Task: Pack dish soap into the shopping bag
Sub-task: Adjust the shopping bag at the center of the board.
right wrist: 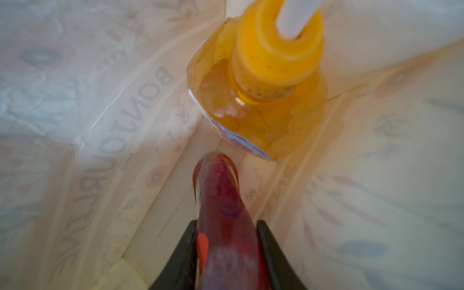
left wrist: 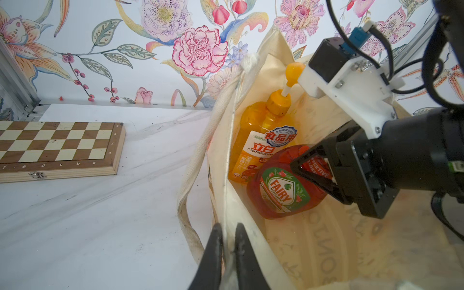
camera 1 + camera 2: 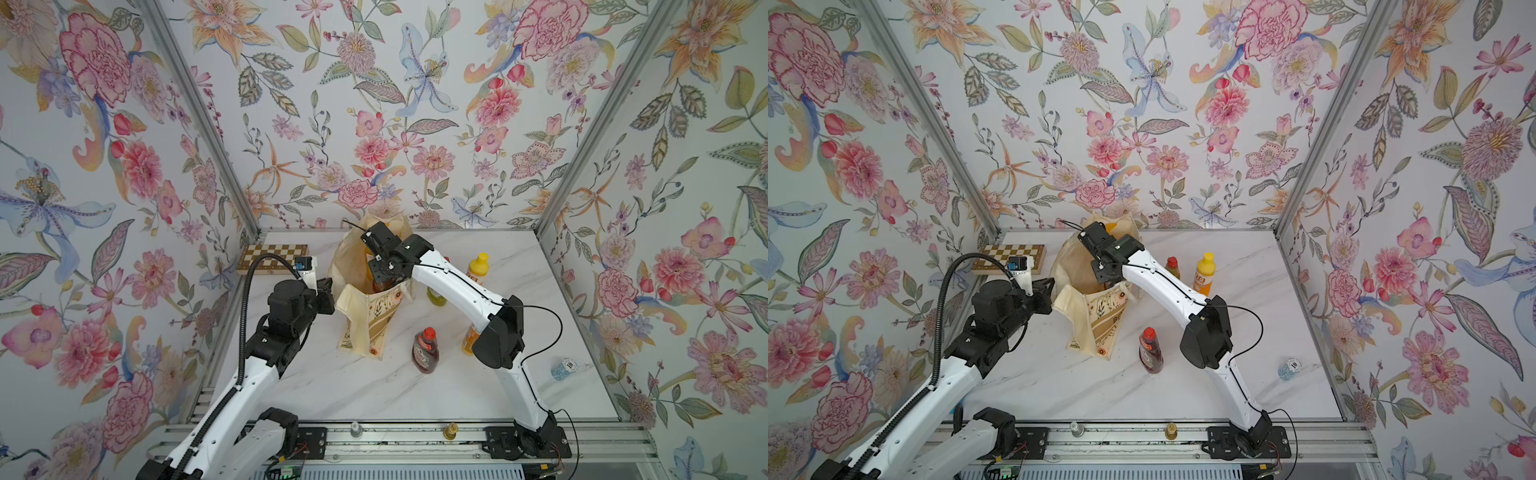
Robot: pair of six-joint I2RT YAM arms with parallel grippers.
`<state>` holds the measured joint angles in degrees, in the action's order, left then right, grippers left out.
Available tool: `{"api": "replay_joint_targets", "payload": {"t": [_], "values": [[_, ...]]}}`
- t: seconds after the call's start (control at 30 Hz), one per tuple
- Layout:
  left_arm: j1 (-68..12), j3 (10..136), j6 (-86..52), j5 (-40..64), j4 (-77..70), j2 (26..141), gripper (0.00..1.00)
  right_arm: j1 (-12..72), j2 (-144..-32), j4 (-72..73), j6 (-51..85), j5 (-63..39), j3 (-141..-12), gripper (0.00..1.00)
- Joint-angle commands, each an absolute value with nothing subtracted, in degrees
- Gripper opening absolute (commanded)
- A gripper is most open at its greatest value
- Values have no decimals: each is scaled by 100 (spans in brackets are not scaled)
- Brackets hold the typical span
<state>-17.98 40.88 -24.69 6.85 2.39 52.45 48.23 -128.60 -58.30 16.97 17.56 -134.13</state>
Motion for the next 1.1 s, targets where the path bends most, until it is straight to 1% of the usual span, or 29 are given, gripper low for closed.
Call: {"api": "replay_joint_targets", "payload": {"t": [0.0,0.07,0.13,0.17,0.23,0.27,0.3,0.4,0.53,0.63,0.77,1.07], "values": [[-1828,4383,-2377,620,283,5133,5,4765,-12664,-5528,1777,1960,-13676,0],[-1827,4588,-2398,545,517,5155,8,4757,-12656,-5531,1790,1926,-13693,0],[-1828,4754,-2429,412,717,5169,14,4739,-12650,-5534,1791,1846,-13735,0],[-1822,4844,-2458,377,813,5202,20,4729,-12636,-5537,1800,1805,-13738,0],[-1831,5070,-2509,352,1057,5287,41,4727,-12598,-5529,1832,1824,-13729,0],[-1827,5179,-2585,325,1183,5317,54,4720,-12586,-5528,1843,1819,-13737,0],[-1821,5270,-2667,277,1298,5333,63,4728,-12594,-5528,1851,1803,-13759,0],[-1828,5415,-2917,207,1462,5293,80,4757,-12662,-5528,1842,1749,-13840,0],[-1828,5592,-3140,89,1755,5250,94,4784,-12774,-5526,1851,1692,-13904,0],[-1887,5593,-3327,122,1732,5211,99,4809,-12819,-5528,1846,1705,-13897,0],[-2094,5498,-3565,210,1526,5314,99,4842,-12858,-5531,1851,1687,-13853,0],[-2534,5394,-3516,188,1640,5769,99,4865,-12900,-5493,1914,1608,-13722,0]]}}
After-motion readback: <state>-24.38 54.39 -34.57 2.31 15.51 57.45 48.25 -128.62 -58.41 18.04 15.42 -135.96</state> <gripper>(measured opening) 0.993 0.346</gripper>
